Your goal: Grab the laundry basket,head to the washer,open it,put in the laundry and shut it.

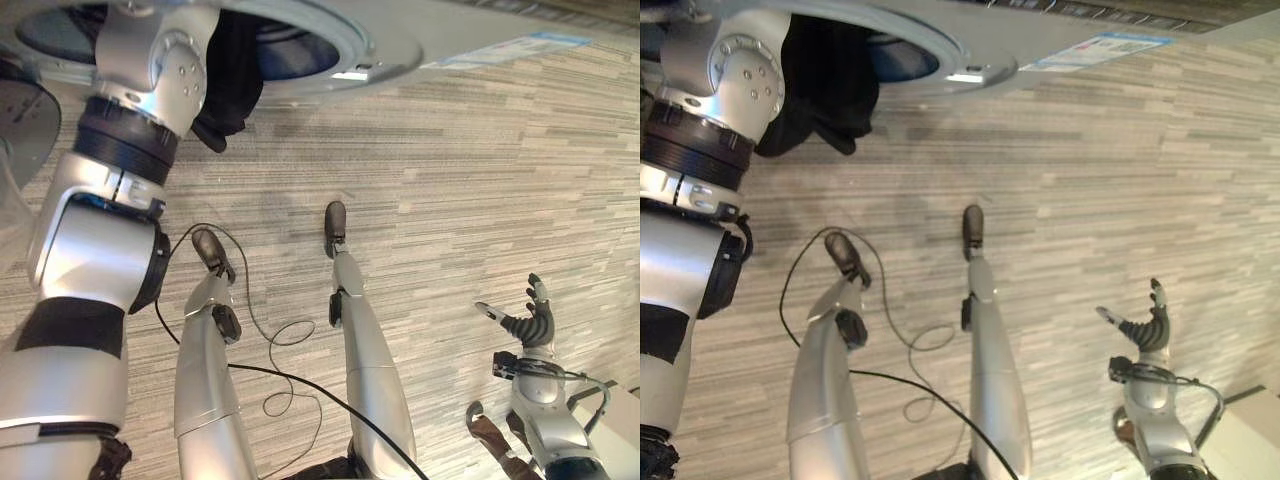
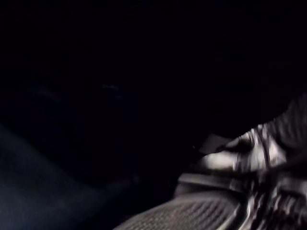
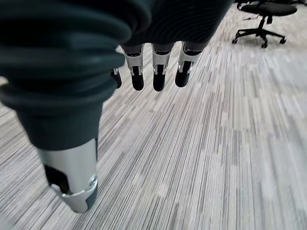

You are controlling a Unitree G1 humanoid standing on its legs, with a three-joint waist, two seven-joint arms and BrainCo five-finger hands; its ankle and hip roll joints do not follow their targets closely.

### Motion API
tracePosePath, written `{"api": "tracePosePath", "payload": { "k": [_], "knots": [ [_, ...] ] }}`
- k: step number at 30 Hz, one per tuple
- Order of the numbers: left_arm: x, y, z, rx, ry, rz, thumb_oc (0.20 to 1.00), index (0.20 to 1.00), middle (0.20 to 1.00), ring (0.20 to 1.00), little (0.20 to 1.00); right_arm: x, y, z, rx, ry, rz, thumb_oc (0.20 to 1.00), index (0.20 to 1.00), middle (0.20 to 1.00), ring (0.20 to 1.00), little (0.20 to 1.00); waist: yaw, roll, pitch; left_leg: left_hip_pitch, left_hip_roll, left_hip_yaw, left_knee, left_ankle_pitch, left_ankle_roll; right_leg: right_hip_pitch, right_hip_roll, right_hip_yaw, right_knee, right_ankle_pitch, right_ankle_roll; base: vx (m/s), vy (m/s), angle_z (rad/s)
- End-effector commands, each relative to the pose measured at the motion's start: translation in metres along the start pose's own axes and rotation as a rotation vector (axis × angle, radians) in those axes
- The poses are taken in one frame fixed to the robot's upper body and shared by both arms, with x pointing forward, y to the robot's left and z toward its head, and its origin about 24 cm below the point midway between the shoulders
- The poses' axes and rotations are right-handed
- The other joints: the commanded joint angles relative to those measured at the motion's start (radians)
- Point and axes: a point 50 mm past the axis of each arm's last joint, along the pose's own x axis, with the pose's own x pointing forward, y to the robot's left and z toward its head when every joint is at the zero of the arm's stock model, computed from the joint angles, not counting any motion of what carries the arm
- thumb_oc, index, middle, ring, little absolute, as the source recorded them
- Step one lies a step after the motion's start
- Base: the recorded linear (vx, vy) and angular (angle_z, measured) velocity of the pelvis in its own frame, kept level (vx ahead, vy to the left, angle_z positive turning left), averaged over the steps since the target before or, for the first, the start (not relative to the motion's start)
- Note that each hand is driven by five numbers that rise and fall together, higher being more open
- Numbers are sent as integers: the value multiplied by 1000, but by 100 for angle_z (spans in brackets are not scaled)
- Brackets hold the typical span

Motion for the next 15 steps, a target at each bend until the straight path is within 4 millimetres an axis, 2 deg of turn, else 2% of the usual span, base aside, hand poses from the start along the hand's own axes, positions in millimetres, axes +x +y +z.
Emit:
{"api": "tracePosePath", "payload": {
  "k": [1,2,3,5,7,8,9,11,14,15],
  "knots": [
    [11,-43,64,49,-129,-231,1000,1000,1000,1000,1000,-2,-51,-12,-139,36,-52,1000,1000,1000,1000,1000,-12,147,-92,-21,15,-129,-102,-45,-62,67,-11,-28,125,-253,28,-2,5,-7],
    [18,-29,59,271,-132,-236,1000,1000,1000,1000,1000,-1,-52,-13,-135,44,-48,1000,1000,1000,1000,1000,-2,155,-89,-21,14,-129,-102,-43,-61,69,-14,-30,123,-252,29,-8,-6,-8],
    [20,-18,49,402,-118,-228,1000,1000,1000,1000,1000,-2,-53,-14,-127,50,-49,1000,1000,1000,1000,1000,13,165,-85,-21,11,-128,-104,-41,-60,67,-19,-34,124,-250,30,-12,-15,-11],
    [22,-10,38,686,-120,-212,1000,1000,1000,1000,1000,-4,-47,-21,-117,84,-23,1000,1000,1000,1000,1000,28,175,-80,-24,11,-130,-102,-37,-61,64,-25,-39,130,-253,29,-15,-37,-19],
    [27,-22,58,868,-208,-127,1000,1000,1000,1000,1000,-2,-36,-26,-121,96,21,1000,1000,1000,1000,1000,25,171,-79,-28,15,-134,-98,-34,-65,59,-24,-37,134,-252,27,-21,-34,-7],
    [26,-42,87,1009,-346,-109,1000,1000,1000,1000,1000,0,-37,-24,-146,82,45,1000,1000,1000,1000,1000,13,171,-87,-28,21,-134,-98,-33,-67,58,-19,-34,132,-249,27,-20,-23,3],
    [27,-44,95,1097,-377,-91,1000,1000,1000,1000,1000,4,-35,-19,-139,56,54,1000,1000,1000,1000,1000,11,161,-85,-28,25,-135,-99,-32,-69,57,-17,-33,130,-247,27,-19,-19,7],
    [28,-47,105,1390,-473,-38,1000,1000,1000,1000,1000,11,-37,-4,-159,-16,55,1000,1000,1000,1000,1000,-6,147,-88,-30,39,-138,-100,-30,-74,53,-11,-31,127,-244,27,-12,-13,8],
    [23,-58,105,1444,-532,-50,1000,1000,1000,1000,1000,12,-40,1,-170,-44,33,1000,1000,1000,1000,1000,-7,145,-92,-37,47,-149,-97,-30,-76,49,-9,-32,125,-244,26,-6,-10,-1],
    [18,-69,108,1421,-587,-53,1000,1000,1000,1000,1000,11,-38,-2,-171,-38,39,1000,1000,1000,1000,1000,-5,144,-91,-40,48,-156,-103,-27,-76,47,-9,-34,123,-244,25,-20,-36,-1]
  ]
}}
